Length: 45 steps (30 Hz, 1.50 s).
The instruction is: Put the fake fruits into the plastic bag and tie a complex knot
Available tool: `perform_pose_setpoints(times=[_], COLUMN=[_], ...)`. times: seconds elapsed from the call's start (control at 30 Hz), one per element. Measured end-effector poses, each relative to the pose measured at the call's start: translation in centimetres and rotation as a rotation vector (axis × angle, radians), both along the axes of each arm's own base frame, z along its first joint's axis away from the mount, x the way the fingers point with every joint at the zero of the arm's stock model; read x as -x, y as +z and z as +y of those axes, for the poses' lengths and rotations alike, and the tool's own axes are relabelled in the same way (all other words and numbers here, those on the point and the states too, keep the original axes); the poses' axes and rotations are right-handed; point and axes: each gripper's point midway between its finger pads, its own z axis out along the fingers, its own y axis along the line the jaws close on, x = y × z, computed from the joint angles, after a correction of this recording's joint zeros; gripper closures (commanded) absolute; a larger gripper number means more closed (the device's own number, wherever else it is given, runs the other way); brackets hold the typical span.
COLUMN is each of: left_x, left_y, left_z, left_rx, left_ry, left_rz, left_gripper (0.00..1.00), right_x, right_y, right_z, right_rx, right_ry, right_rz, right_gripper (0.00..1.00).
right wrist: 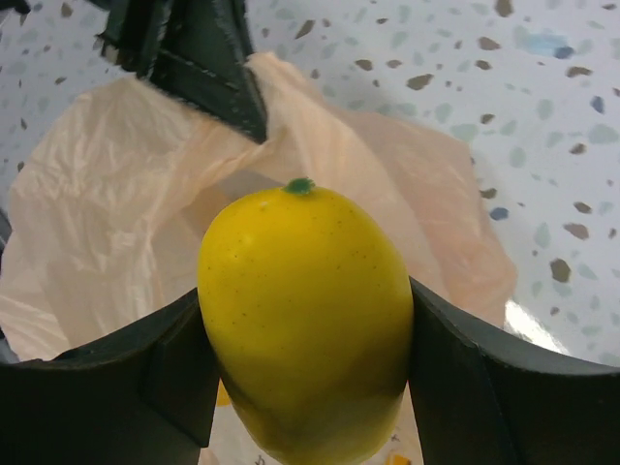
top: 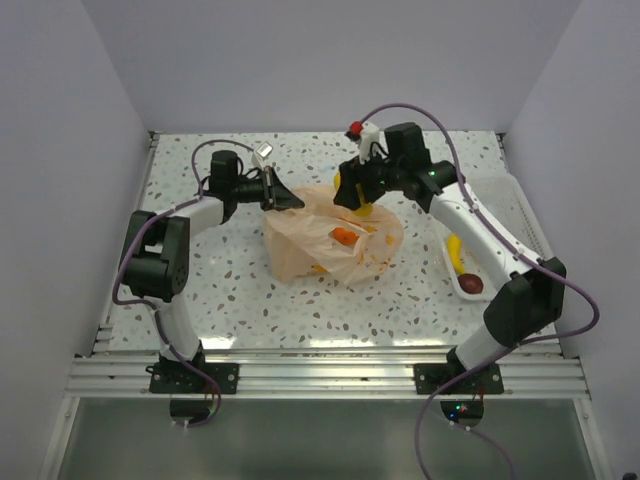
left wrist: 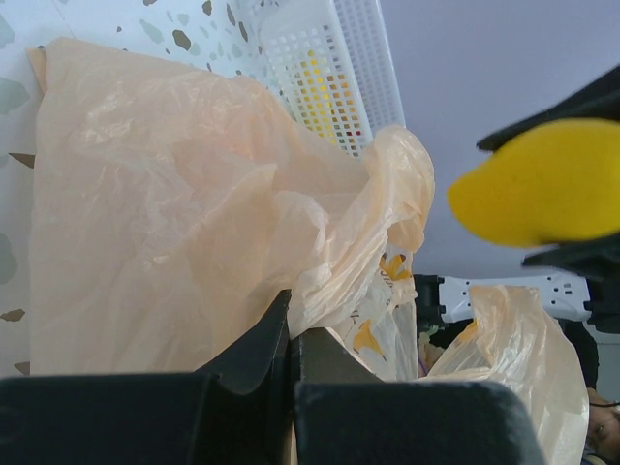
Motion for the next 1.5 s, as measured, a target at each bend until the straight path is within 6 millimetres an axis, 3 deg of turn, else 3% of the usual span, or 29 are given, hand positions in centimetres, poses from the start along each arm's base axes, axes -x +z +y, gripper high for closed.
perform_pose_setpoints(times=[0.23,0.37,0.5,0.57,0.63,0.73,0.9,1.1,1.2,1.3,1.4,1.5], left_x=[-0.1,-0.3,-0.5,-0.5,-0.5,-0.4,-0.4,-0.5,-0.5,-0.4,-0.4,-0.3], left_y=[0.4,1.4,2.4,2.7,2.9,2.8,2.7,2.4,2.2,1.8,1.2,0.5], left_z=[-0.1,-0.2,-0.4,-0.5,-0.5,-0.5,-0.5,-0.5,-0.5,-0.5,-0.4,-0.2], left_rx=[0.011,0.043,0.075,0.086,0.093,0.099,0.101,0.099,0.094,0.084,0.064,0.040], left_ry=[0.002,0.000,-0.004,-0.006,-0.011,-0.014,-0.016,-0.016,-0.016,-0.017,-0.014,-0.008], left_rz=[-0.001,-0.011,-0.023,-0.026,-0.026,-0.018,-0.021,-0.013,-0.011,-0.008,-0.012,-0.011], left_gripper=[1.00,1.00,1.00,1.00,1.00,1.00,1.00,1.00,1.00,1.00,1.00,1.00], right_x=[5.2,6.3,5.4,4.3,3.3,2.4,2.0,2.8,1.9,-1.2,-3.1,-2.5], right_y=[-1.3,-2.7,-5.7,-7.5,-9.0,-9.7,-7.7,-0.6,3.4,5.6,4.5,1.1], right_z=[6.9,8.4,8.6,8.1,7.5,6.8,6.7,5.9,2.1,-6.6,-16.2,-22.4], right_rx=[0.060,0.111,0.198,0.258,0.315,0.359,0.346,0.235,0.142,0.103,0.135,0.172], right_ry=[0.238,0.301,0.300,0.272,0.236,0.194,0.168,0.163,0.100,-0.088,-0.306,-0.424], right_rz=[-0.047,-0.063,-0.056,-0.051,-0.052,-0.060,-0.099,-0.183,-0.190,-0.156,-0.049,0.118], right_gripper=[0.96,0.91,0.87,0.59,0.21,0.06,0.01,0.01,0.01,0.01,0.02,0.02])
